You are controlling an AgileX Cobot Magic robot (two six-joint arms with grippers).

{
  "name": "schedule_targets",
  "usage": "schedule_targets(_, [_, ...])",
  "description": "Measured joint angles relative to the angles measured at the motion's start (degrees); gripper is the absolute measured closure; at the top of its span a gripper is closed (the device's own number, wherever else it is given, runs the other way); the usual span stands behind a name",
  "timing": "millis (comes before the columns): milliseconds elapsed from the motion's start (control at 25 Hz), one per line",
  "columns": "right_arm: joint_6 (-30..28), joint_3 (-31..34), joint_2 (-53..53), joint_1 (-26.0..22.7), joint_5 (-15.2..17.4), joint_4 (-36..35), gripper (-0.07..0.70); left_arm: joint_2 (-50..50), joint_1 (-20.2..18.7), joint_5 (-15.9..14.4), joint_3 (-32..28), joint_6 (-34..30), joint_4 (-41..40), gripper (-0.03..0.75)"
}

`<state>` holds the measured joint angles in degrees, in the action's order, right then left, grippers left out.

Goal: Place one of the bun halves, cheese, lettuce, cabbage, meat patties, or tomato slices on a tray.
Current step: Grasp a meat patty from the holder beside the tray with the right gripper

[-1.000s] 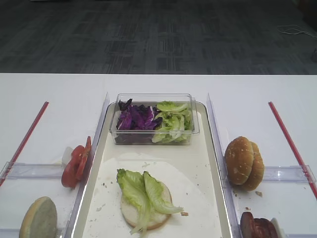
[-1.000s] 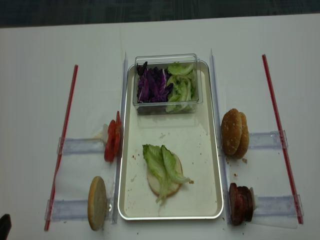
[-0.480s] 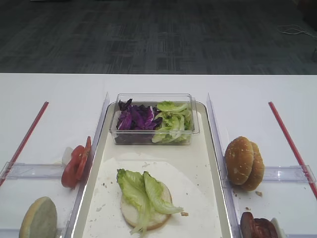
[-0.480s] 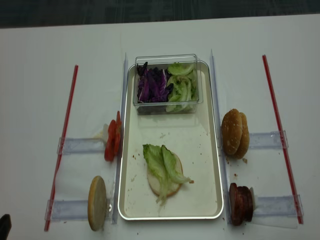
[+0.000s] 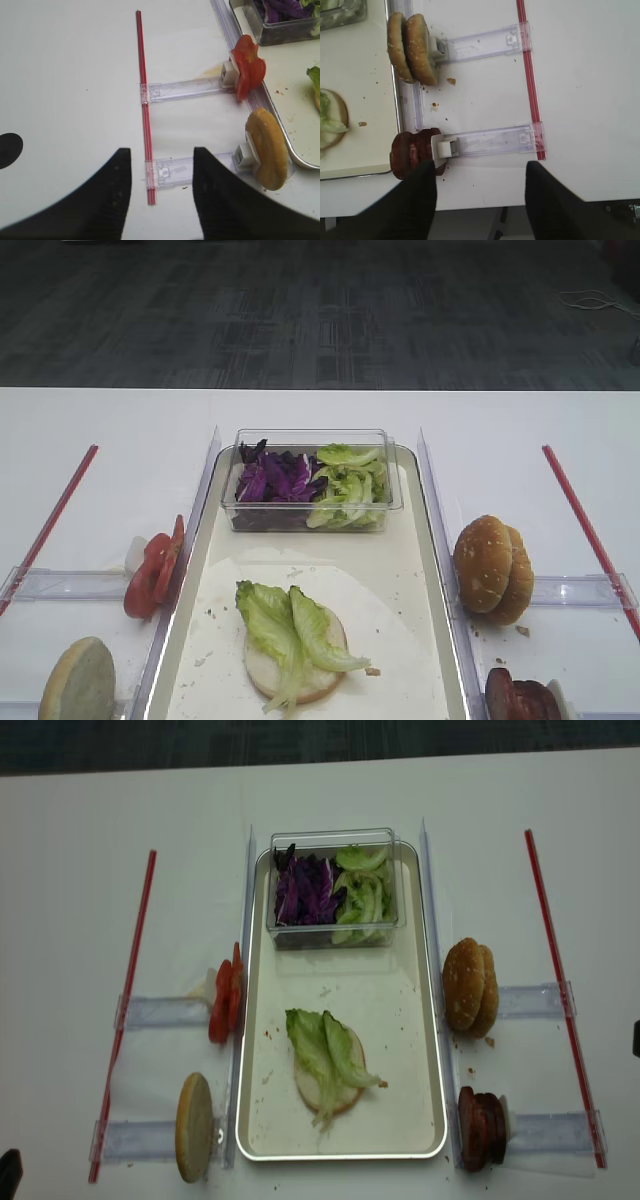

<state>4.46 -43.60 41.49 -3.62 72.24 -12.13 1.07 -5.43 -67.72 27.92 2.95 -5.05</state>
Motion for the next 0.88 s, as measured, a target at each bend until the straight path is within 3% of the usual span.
schedule_targets(320, [0.13, -0.97, 11.11, 0.00, -0.60, -0.11, 0.223, 0.00, 0.00, 0.00, 0.00, 0.00, 0.00, 0.411])
schedule_targets(880, [-0.91, -0.97, 11.94, 0.00, -1.01, -7.12, 0.223, 0.00, 0.00, 0.00, 0.00, 0.00, 0.00, 0.411])
